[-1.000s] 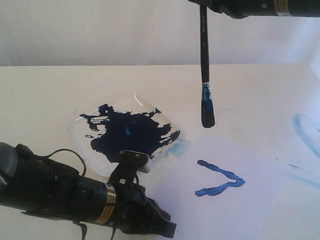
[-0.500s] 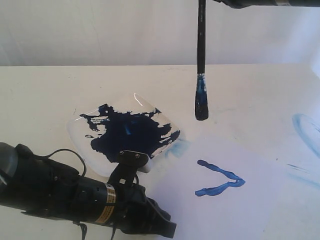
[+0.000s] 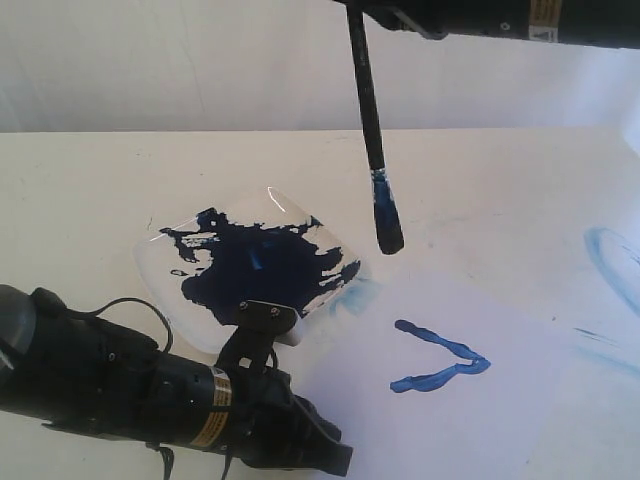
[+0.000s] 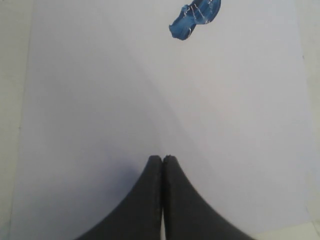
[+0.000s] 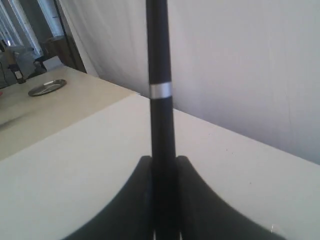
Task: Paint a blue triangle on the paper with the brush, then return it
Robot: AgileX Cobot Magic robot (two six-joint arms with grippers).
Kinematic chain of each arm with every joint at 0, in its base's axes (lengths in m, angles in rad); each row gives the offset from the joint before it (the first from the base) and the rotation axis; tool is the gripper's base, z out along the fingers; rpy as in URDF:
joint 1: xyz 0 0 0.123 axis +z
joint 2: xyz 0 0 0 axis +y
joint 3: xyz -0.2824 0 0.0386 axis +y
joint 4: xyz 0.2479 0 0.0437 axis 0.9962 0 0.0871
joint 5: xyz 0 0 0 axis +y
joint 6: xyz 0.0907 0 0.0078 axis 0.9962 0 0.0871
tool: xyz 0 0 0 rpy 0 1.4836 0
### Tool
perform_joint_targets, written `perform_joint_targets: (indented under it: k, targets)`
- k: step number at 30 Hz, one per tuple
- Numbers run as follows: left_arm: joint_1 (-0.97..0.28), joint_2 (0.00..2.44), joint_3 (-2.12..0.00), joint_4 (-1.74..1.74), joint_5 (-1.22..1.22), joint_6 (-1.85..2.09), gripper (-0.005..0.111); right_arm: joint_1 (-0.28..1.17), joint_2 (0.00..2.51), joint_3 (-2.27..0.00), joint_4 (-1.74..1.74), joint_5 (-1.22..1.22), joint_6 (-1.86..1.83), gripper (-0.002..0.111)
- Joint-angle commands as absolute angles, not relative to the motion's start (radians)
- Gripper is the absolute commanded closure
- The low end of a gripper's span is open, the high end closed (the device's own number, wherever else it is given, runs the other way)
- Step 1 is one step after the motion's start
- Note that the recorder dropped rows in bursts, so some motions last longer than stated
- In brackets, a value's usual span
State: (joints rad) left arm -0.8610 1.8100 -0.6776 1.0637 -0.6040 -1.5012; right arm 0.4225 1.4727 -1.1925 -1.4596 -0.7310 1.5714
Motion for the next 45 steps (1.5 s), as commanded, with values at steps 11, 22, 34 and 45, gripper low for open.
perform_joint_targets:
  k: [11,22,34,45]
  targets:
    - [-0.861,1.815,-0.659,1.087,-0.528,-1.493,0.107,0.421,1.470,-1.242,-1.744,-0.448,2.100,0.108]
    - [-0.861,1.815,-0.659,1.087,-0.528,-1.491,0.107,0.423,1.467,-1.246,-1.678,-0.531,1.895,0.108]
    - [-0.861,1.815,-0.659,1.087,-0.528,-1.491,0.107,0.418,1.470,-1.048,-0.938,-0.915,1.105,0.108]
    - [-0.861,1.815,-0.659,1.087,-0.528,-1.489,0.107,0.418,1.455,-1.017,-0.918,-0.852,0.797,0.108]
